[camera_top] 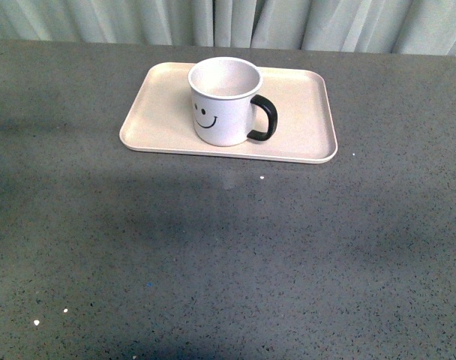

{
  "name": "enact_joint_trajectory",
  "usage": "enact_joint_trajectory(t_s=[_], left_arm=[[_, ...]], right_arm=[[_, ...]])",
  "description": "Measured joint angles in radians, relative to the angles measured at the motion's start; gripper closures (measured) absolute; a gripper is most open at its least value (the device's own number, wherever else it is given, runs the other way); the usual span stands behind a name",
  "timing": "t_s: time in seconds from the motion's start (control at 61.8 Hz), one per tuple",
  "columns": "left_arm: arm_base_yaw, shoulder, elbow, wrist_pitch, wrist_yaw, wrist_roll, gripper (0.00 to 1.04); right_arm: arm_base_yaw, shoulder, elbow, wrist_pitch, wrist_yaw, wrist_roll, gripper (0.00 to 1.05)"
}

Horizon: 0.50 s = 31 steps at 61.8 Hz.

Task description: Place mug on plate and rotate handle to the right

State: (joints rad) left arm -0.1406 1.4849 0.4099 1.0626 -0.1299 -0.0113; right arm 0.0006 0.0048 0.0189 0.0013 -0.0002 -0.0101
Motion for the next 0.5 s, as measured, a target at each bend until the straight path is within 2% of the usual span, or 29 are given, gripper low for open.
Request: enact_joint_trajectory(t_s=[0.227,0.324,0.405,0.453,0.502], left_arm=[[0.046,-0.17,-0.16,-0.005,0.037,0.0,1.03],[0.058,-0.192,-0.222,0.041,0.053,0.001,1.03],[0.068,-0.246,-0.266,0.014,0.065,0.001,1.03],[0.102,-0.288,-0.283,-0.009,0.116,0.002,1.03],[0.129,-0.344,-0.303,-0.041,0.123,0.002,1.03]], right_arm=[[0.0,0.0,0.0,0.0,0.0,0.0,0.09],[0.0,0.0,0.0,0.0,0.0,0.0,0.09],[0.0,0.0,0.0,0.0,0.0,0.0,0.09],[0.0,0.0,0.0,0.0,0.0,0.0,0.09],[0.0,0.0,0.0,0.0,0.0,0.0,0.09]])
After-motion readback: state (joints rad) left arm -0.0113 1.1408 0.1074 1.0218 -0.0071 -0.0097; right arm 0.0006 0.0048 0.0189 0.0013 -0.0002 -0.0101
